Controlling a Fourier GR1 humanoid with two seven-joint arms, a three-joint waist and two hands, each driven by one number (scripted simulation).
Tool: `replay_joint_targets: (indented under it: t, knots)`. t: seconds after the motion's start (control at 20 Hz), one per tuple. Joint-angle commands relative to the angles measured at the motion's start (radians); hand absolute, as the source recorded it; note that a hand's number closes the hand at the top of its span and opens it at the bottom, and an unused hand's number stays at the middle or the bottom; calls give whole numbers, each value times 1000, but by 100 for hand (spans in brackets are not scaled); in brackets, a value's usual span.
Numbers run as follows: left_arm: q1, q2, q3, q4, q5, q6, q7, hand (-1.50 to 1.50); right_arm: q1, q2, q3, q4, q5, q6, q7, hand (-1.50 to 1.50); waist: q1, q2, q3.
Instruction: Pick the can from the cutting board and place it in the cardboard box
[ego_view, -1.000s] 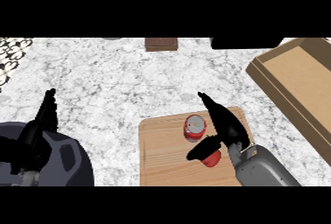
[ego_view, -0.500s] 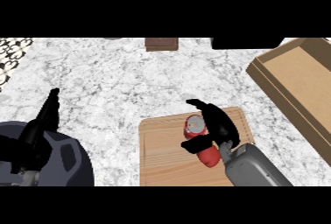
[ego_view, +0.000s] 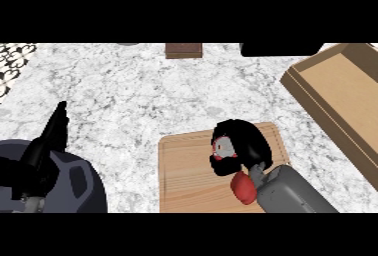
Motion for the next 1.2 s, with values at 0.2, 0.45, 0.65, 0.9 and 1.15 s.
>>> replay_joint_targets:
  t: [0.2,0.45,0.65,0.9,1.15]
  knots:
    - [-53,-47,23,-2,56,13,29,0,37,-102,312,-114,220,98,-149,150,-19,-1,-32]
    - [-51,-47,39,-7,76,20,41,0,63,-189,314,-308,326,39,-147,150,-42,-4,-31]
    - [-25,-65,13,-39,54,52,42,0,39,-189,314,-400,358,69,-119,150,-38,-3,-31]
    - [-12,-67,29,-32,52,33,22,0,17,-227,292,-593,372,153,-61,150,-45,-3,-32]
    - [4,-36,58,-78,50,56,47,0,48,-164,124,-732,342,83,74,150,-57,0,-31]
